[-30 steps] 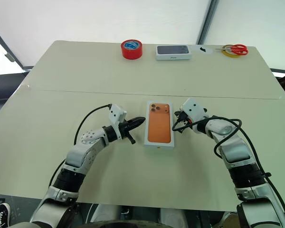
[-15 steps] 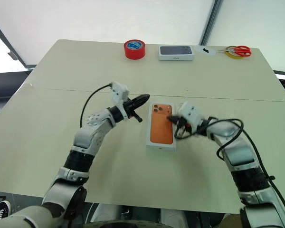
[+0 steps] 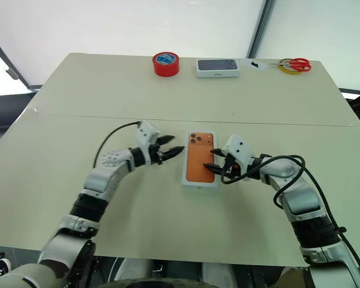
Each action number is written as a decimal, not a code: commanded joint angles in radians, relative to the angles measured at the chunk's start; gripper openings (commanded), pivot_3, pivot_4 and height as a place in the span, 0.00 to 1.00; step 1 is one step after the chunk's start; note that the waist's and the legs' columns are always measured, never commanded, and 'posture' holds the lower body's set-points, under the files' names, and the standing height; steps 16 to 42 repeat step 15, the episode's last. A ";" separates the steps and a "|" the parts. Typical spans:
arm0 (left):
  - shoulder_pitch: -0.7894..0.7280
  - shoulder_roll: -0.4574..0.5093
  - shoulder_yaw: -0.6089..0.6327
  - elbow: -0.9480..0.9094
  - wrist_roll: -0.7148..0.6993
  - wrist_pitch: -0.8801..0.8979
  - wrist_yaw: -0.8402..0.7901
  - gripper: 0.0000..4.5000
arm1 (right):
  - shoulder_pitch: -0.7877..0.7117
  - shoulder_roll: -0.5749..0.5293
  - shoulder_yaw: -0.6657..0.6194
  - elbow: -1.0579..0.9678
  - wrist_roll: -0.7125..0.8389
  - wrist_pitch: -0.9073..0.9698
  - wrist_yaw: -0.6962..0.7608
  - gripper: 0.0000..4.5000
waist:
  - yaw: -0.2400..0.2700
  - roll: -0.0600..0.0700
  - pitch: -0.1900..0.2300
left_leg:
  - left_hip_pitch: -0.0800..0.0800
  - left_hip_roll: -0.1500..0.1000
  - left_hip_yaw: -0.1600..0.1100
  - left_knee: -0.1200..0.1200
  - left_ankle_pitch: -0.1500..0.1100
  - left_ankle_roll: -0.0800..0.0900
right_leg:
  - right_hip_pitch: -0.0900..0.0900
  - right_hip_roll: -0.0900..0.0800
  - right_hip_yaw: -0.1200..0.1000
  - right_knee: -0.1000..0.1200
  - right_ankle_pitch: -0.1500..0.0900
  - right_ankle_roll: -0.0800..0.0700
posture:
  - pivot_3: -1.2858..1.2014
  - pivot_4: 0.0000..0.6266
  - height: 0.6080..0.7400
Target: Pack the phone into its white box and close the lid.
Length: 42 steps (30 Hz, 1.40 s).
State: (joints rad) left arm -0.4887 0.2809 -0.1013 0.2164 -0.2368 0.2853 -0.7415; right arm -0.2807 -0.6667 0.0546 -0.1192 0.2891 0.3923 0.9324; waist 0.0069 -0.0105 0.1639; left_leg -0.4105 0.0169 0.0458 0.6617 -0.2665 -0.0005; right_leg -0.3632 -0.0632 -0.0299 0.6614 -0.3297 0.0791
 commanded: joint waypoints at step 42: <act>0.499 0.472 0.478 -0.240 -0.186 -0.063 -0.246 0.85 | -0.008 -0.250 -0.252 0.443 0.008 -0.439 0.281 0.87 | -0.005 0.003 0.002 | 0.001 -0.001 0.000 -0.004 -0.001 0.001 | 0.000 -0.005 0.000 -0.005 0.000 -0.001 | 0.52 0.24 1.00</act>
